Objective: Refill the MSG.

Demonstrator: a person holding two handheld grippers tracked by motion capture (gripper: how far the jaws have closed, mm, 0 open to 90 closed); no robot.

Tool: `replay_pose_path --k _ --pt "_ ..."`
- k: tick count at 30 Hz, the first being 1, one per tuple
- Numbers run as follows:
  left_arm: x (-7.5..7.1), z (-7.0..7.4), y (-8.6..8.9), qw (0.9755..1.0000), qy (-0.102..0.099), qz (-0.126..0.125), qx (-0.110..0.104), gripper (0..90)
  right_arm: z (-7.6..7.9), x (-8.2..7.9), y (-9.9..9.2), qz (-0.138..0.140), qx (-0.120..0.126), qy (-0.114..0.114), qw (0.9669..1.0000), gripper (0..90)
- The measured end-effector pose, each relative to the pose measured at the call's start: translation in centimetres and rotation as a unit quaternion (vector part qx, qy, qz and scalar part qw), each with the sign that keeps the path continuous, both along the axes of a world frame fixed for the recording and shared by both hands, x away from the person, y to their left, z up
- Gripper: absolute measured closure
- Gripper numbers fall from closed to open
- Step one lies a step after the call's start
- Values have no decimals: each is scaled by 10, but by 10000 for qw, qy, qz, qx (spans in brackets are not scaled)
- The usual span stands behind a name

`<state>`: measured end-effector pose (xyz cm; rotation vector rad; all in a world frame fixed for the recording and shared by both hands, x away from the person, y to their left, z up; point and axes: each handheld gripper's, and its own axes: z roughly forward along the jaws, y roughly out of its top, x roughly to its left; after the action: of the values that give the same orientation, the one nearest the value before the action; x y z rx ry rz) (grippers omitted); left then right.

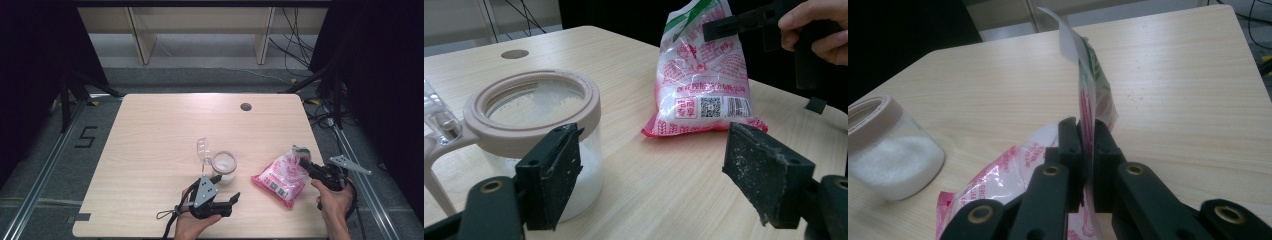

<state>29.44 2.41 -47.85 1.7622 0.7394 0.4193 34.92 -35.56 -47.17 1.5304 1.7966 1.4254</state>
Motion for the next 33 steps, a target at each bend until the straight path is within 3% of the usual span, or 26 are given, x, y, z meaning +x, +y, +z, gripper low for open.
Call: replay_pose_path --k 1,4,6,7,8,10,11,12,13,15,17,21,23,24,25,26,27,28,30,31,33 --pt "0 0 -1 9999 52 48 -81 223 -2 1 -1 11 -25 -130 9999 869" --pt "1 -1 -1 10000 38 18 -46 223 -4 1 -2 -51 -34 -81 9999 864" --pt "2 -1 1 10000 -36 -33 22 224 -6 2 -4 -5 -251 -116 9996 858" --pt "2 -1 1 10000 -36 -33 22 224 -7 1 -2 -61 -32 -94 9999 857" --pt "1 -2 0 10000 49 50 -61 224 -7 2 -5 -3 -172 -124 9998 855" --pt "1 -2 1 10000 41 36 -56 224 -8 1 -6 -7 -196 -116 9997 844" --pt "2 -2 2 10000 62 59 -30 224 -7 0 -3 -100 -57 30 9999 835" --pt "2 -2 3 10000 72 50 17 224 -8 0 -3 -50 17 -25 10000 824" --pt "2 -2 3 10000 72 50 17 224 -9 1 -5 -45 -60 -66 10000 812" --pt "2 -2 4 10000 75 55 21 224 -7 -2 -5 -155 -116 83 9998 782" --pt "3 -3 4 10000 62 49 -48 225 -8 -4 -5 -216 -71 39 9997 744" --pt "3 -2 8 9999 83 113 31 225 -8 -8 -6 -202 -162 36 9997 676" --pt "3 -2 10 9999 89 91 29 225 -8 -10 -4 -249 -82 73 9996 652" --pt "3 -3 10 9999 76 83 -12 225 -6 -14 -2 -381 82 246 9989 600" --pt "3 -3 10 9999 76 83 -12 225 -6 -14 -2 -381 82 246 9989 600" --pt "3 -3 11 9999 74 100 11 225 -9 -14 -4 -321 -3 54 9995 581" --pt "3 -2 13 9999 83 120 41 225 -8 -16 -4 -305 76 84 9995 568" --pt "3 -2 13 9999 83 120 41 226 -8 -17 -7 -210 -30 91 9997 560" --pt "3 -2 14 9999 84 127 74 226 -9 -19 -6 -309 7 41 9995 549" --pt "3 -2 15 9999 84 121 89 226 -8 -23 -6 -505 131 147 9985 528" --pt "3 -2 16 9999 81 89 104 226 -10 -27 -7 -559 232 67 9981 515"
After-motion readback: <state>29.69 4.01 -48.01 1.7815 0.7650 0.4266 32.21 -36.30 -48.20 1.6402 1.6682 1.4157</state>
